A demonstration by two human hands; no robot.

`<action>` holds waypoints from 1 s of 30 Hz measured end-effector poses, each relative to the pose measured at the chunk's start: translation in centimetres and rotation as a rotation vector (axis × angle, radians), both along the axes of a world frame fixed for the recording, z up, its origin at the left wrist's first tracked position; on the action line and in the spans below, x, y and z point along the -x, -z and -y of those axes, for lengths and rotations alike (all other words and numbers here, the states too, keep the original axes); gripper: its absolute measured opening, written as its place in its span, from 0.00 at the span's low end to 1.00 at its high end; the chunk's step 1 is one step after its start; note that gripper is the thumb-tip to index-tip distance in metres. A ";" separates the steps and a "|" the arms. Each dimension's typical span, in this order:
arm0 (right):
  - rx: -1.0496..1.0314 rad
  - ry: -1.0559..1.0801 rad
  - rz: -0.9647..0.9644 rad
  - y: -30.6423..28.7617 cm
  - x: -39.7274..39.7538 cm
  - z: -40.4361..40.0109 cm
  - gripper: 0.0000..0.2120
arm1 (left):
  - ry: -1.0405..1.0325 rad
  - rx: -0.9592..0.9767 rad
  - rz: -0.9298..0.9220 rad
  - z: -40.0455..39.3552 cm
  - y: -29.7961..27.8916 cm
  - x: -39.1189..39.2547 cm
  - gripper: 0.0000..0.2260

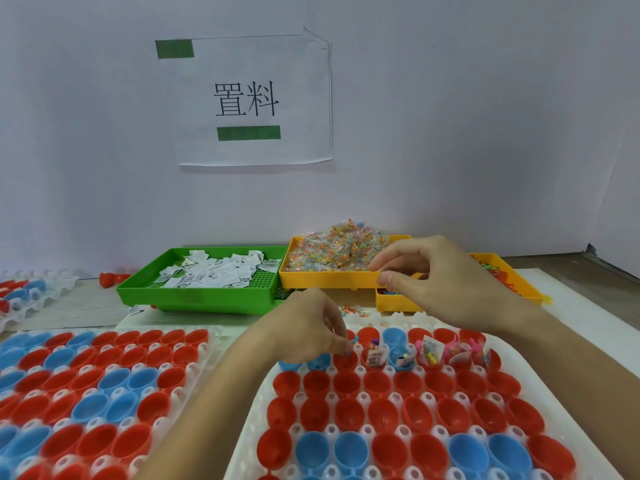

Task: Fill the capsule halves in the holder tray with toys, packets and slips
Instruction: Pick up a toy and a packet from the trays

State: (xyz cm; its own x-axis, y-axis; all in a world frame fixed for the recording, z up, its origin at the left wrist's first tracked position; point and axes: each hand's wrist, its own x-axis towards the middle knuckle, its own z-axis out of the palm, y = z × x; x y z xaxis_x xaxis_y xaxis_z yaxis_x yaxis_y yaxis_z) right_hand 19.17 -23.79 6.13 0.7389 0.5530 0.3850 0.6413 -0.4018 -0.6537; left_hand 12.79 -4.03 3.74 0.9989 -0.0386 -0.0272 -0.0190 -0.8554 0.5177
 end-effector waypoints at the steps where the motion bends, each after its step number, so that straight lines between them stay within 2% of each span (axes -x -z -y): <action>1: -0.003 -0.002 -0.003 0.0 0.0 0.0 0.07 | -0.001 0.001 -0.004 0.0 0.0 0.0 0.05; 13: -0.001 0.038 0.004 0.0 -0.7 0.7 0.07 | -0.024 0.074 0.013 -0.6 -0.1 -0.2 0.05; 15: -0.008 0.071 0.012 -0.1 -1.2 1.1 0.06 | -0.074 0.107 0.112 -1.0 -0.6 -0.1 0.04; 19: 0.041 0.197 0.103 -0.3 -2.5 2.3 0.07 | -0.273 0.300 0.402 -2.2 -2.1 0.1 0.04; 22: 0.088 0.281 0.124 -0.7 -3.8 2.5 0.07 | -0.364 0.442 0.493 -2.9 -3.1 0.4 0.05; 26: 0.264 0.317 0.119 -0.7 -6.7 0.1 0.07 | -0.352 0.560 0.486 -2.4 -3.7 0.7 0.07; 30: 0.501 0.349 0.079 0.6 -9.3 -3.0 0.07 | -0.264 0.546 0.460 -1.2 -3.8 1.0 0.08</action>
State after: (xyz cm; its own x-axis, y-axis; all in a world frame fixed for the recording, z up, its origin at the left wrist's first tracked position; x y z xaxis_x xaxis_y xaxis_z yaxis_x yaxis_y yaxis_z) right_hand 28.52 -20.77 5.50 0.8889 0.4113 0.2016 0.4551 -0.8430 -0.2868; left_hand 11.83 -2.80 7.57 0.8828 0.3145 0.3490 -0.1660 -0.4860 0.8580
